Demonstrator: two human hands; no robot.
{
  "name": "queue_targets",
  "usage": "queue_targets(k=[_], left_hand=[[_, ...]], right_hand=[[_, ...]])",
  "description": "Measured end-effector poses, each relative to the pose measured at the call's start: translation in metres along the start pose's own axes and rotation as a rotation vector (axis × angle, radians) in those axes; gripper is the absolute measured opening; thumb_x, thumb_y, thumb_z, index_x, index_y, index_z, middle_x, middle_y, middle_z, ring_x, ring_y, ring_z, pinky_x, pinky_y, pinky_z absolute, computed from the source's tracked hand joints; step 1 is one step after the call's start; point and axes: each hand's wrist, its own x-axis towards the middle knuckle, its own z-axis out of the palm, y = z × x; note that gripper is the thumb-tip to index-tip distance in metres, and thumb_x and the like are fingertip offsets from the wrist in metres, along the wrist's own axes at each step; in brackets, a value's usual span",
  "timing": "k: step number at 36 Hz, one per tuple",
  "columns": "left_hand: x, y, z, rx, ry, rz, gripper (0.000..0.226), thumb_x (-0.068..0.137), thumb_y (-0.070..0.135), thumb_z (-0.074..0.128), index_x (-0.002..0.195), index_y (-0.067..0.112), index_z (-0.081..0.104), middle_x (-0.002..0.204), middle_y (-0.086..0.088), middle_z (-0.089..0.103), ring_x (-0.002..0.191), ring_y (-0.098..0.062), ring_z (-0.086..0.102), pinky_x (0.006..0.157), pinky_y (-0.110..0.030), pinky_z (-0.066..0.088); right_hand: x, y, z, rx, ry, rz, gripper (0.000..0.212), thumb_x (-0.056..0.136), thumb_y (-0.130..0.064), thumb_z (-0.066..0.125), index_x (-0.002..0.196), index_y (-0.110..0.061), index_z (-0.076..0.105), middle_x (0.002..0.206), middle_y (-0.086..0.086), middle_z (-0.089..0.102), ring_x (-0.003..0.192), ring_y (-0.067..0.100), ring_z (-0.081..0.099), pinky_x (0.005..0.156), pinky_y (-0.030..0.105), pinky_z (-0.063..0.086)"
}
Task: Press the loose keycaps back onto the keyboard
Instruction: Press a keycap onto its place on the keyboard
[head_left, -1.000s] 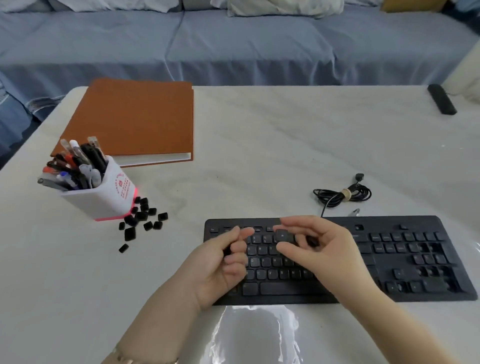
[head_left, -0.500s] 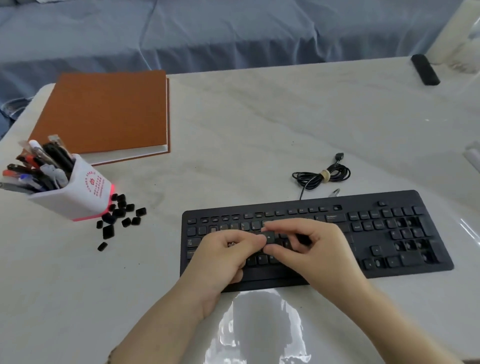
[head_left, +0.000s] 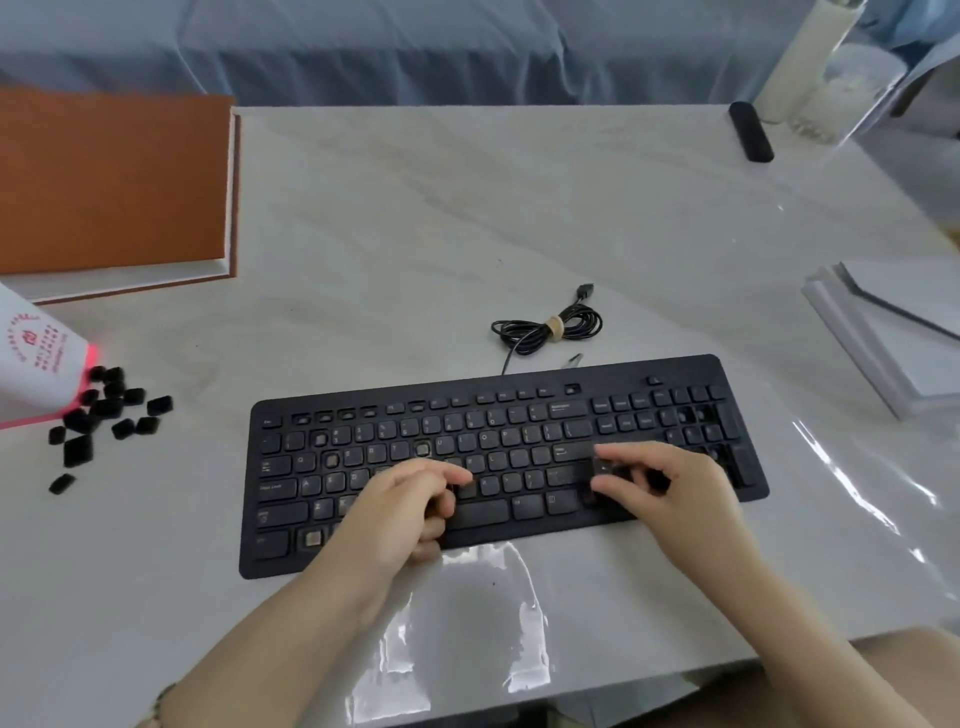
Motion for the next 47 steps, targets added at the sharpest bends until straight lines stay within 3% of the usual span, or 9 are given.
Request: queue_targets(k=[4, 9, 14, 17, 22, 26, 31, 40, 47], left_hand=[[0.004, -0.005, 0.002, -0.055, 0.036, -0.007, 0.030, 0.091, -0.007, 0.033, 0.090, 0.000, 0.062, 0.064, -0.004, 0.045, 0.046, -0.009, 0.025, 0.036, -0.015, 0.020], [0.004, -0.011, 0.002, -0.109, 0.052, -0.028, 0.029, 0.090, -0.009, 0.033, 0.091, -0.003, 0.062, 0.066, -0.006, 0.045, 0.040, -0.006, 0.027, 0.034, -0.015, 0.020], [0.004, -0.016, 0.001, -0.119, 0.069, -0.027, 0.027, 0.092, -0.006, 0.036, 0.089, -0.002, 0.062, 0.061, -0.003, 0.045, 0.041, -0.007, 0.026, 0.035, -0.015, 0.020], [0.005, -0.017, 0.001, -0.131, 0.082, -0.023, 0.027, 0.093, -0.005, 0.036, 0.087, -0.002, 0.062, 0.057, -0.002, 0.043, 0.038, -0.006, 0.026, 0.034, -0.014, 0.020], [0.006, -0.019, -0.002, -0.135, 0.107, -0.011, 0.027, 0.091, -0.007, 0.036, 0.085, -0.002, 0.062, 0.051, 0.001, 0.042, 0.036, -0.006, 0.025, 0.033, -0.014, 0.019], [0.007, -0.020, -0.003, -0.147, 0.117, -0.008, 0.027, 0.090, -0.008, 0.036, 0.085, -0.002, 0.061, 0.049, 0.002, 0.042, 0.036, -0.005, 0.025, 0.033, -0.014, 0.019], [0.008, -0.023, -0.007, -0.168, 0.127, -0.010, 0.026, 0.092, -0.008, 0.036, 0.085, -0.002, 0.061, 0.054, -0.002, 0.041, 0.036, -0.006, 0.027, 0.034, -0.015, 0.020], [0.009, -0.026, -0.011, -0.146, 0.133, 0.007, 0.025, 0.092, -0.007, 0.038, 0.088, -0.002, 0.062, 0.052, 0.000, 0.043, 0.038, -0.006, 0.029, 0.035, -0.016, 0.022], [0.009, -0.028, -0.011, -0.142, 0.143, 0.008, 0.025, 0.091, -0.007, 0.037, 0.087, -0.002, 0.061, 0.051, 0.000, 0.043, 0.038, -0.006, 0.028, 0.034, -0.016, 0.023]], right_hand=[[0.000, 0.025, -0.021, -0.069, 0.078, 0.001, 0.020, 0.070, -0.004, 0.077, 0.086, -0.016, 0.073, 0.060, -0.011, 0.054, 0.063, -0.003, 0.050, 0.060, 0.005, 0.037], [-0.004, 0.042, -0.026, -0.090, 0.082, -0.021, 0.032, 0.069, -0.006, 0.079, 0.074, -0.032, 0.061, 0.059, -0.010, 0.050, 0.061, 0.001, 0.049, 0.059, 0.006, 0.038], [-0.005, 0.045, -0.023, -0.072, 0.086, -0.079, 0.032, 0.070, 0.000, 0.076, 0.092, -0.023, 0.070, 0.068, -0.006, 0.054, 0.076, 0.012, 0.051, 0.068, 0.004, 0.038], [-0.005, 0.042, -0.024, 0.005, 0.089, -0.064, 0.035, 0.071, 0.001, 0.075, 0.078, -0.032, 0.068, 0.067, -0.007, 0.058, 0.077, 0.011, 0.053, 0.069, 0.005, 0.039], [-0.002, 0.032, -0.024, 0.259, 0.082, 0.155, 0.021, 0.070, -0.004, 0.077, 0.069, -0.024, 0.072, 0.055, -0.013, 0.061, 0.058, -0.001, 0.054, 0.061, 0.006, 0.042], [-0.001, 0.026, -0.023, 0.536, 0.027, 0.393, 0.005, 0.078, -0.009, 0.070, 0.078, -0.014, 0.069, 0.060, -0.007, 0.064, 0.063, 0.005, 0.057, 0.061, 0.016, 0.045], [-0.004, 0.023, -0.023, 0.771, -0.027, 0.487, 0.011, 0.084, -0.002, 0.060, 0.091, -0.009, 0.066, 0.065, 0.000, 0.066, 0.060, 0.005, 0.063, 0.052, 0.012, 0.048], [-0.005, 0.031, -0.026, 0.669, -0.026, 0.419, 0.021, 0.078, 0.003, 0.064, 0.094, -0.011, 0.067, 0.066, 0.002, 0.068, 0.064, 0.006, 0.067, 0.062, 0.013, 0.053], [-0.001, 0.041, -0.030, 0.462, 0.038, 0.237, 0.020, 0.078, 0.006, 0.065, 0.088, -0.012, 0.068, 0.058, 0.000, 0.066, 0.047, 0.002, 0.057, 0.045, 0.011, 0.040]])
